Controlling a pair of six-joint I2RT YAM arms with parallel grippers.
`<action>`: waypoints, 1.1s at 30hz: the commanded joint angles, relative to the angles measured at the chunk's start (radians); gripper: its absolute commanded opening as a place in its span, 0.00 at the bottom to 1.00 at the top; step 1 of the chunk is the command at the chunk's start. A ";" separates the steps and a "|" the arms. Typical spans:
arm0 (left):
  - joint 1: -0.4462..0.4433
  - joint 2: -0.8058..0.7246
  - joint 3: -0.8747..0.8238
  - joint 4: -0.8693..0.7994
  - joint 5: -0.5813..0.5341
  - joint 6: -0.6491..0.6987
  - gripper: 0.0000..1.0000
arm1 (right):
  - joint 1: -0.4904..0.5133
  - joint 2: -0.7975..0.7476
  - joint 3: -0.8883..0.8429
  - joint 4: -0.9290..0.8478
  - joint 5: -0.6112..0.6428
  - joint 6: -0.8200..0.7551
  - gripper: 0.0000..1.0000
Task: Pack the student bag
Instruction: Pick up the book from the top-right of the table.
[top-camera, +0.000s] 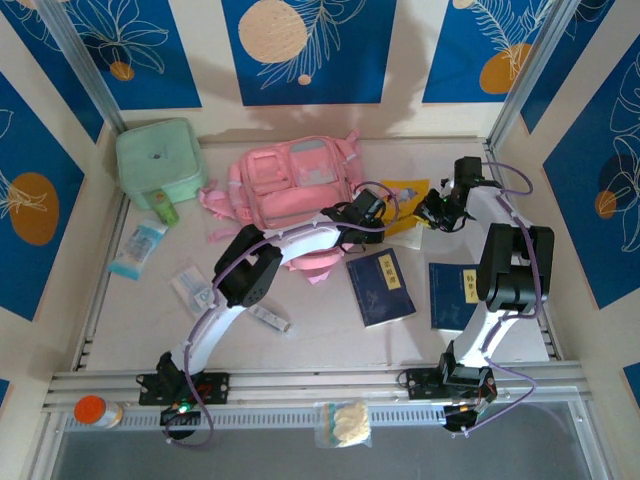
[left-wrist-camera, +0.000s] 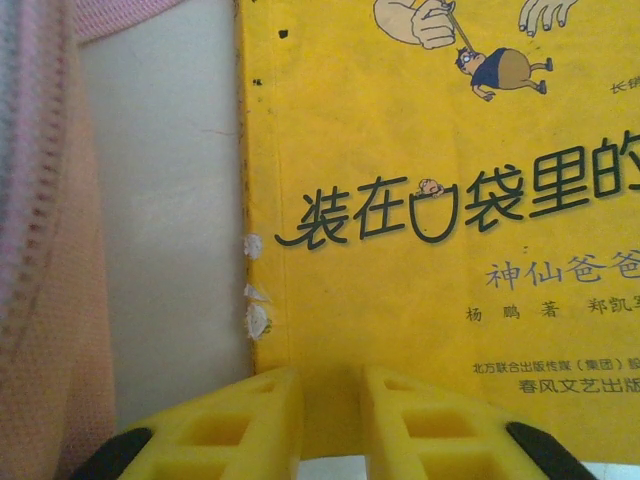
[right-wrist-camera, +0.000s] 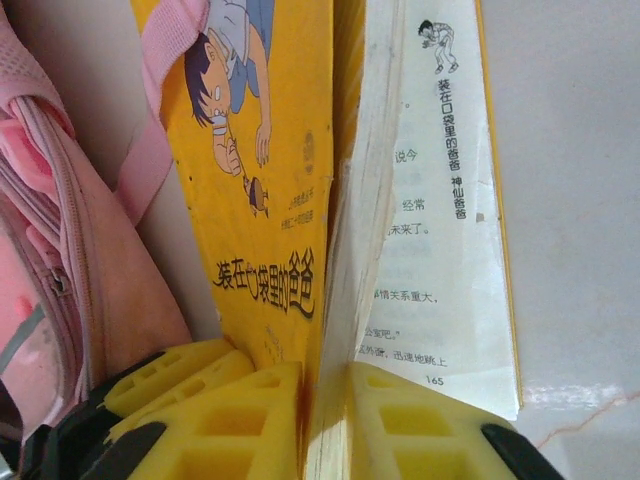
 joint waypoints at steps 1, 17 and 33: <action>0.014 0.058 -0.002 -0.068 -0.001 0.000 0.24 | -0.007 -0.042 -0.011 -0.008 -0.067 0.007 0.14; 0.028 -0.097 0.034 -0.104 0.033 0.051 0.36 | -0.036 -0.154 0.002 -0.009 -0.018 0.086 0.00; 0.189 -0.708 -0.599 0.184 0.243 -0.093 0.57 | 0.085 -0.399 0.049 -0.037 -0.021 0.099 0.00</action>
